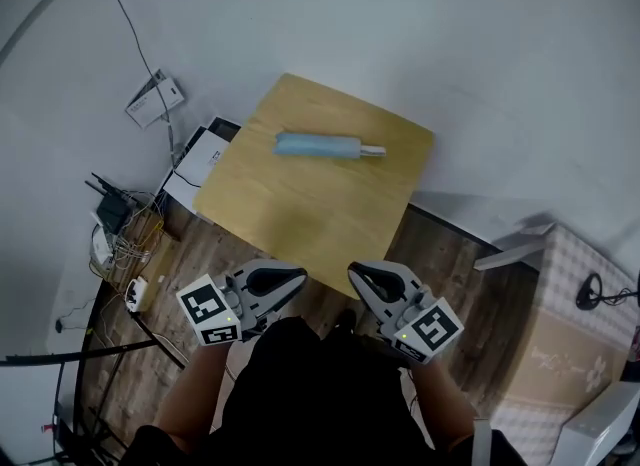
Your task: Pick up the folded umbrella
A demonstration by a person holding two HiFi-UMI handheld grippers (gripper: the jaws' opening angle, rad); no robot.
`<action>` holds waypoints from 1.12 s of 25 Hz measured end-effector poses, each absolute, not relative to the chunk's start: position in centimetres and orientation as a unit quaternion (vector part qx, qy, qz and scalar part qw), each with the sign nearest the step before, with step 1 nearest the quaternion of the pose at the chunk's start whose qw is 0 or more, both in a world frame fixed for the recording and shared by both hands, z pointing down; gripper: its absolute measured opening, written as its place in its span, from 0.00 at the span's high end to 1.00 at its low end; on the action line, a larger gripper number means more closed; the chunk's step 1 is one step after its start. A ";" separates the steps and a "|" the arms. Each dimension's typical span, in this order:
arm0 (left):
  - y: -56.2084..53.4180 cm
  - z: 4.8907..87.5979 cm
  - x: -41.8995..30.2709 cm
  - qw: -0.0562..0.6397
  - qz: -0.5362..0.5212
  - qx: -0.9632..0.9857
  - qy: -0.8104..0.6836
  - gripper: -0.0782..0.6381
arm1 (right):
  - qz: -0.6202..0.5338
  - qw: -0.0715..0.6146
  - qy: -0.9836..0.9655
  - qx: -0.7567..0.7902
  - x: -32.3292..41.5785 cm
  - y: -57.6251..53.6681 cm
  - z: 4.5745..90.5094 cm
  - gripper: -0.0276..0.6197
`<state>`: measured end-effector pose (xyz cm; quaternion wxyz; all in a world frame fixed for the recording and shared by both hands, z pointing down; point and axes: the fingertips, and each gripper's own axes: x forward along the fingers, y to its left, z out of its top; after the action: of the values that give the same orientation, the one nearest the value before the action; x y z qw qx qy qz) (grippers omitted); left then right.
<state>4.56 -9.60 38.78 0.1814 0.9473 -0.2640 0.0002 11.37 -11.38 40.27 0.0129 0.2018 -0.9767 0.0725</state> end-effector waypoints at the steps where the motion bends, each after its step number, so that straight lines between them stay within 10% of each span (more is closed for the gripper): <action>1: -10.3 38.7 4.6 0.178 0.006 0.947 -0.266 0.88 | 0.067 0.011 -0.977 0.201 11.4 -12.3 40.0 0.92; 28: -38.3 41.7 -6.2 0.122 0.027 0.972 -0.199 0.88 | 0.119 0.103 -0.937 0.313 1.2 -38.1 43.7 0.92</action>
<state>-6.20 -38.25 41.69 0.1222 0.9720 -0.1987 0.0272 1.25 -38.14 43.67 0.1031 0.3131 -0.9365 0.1194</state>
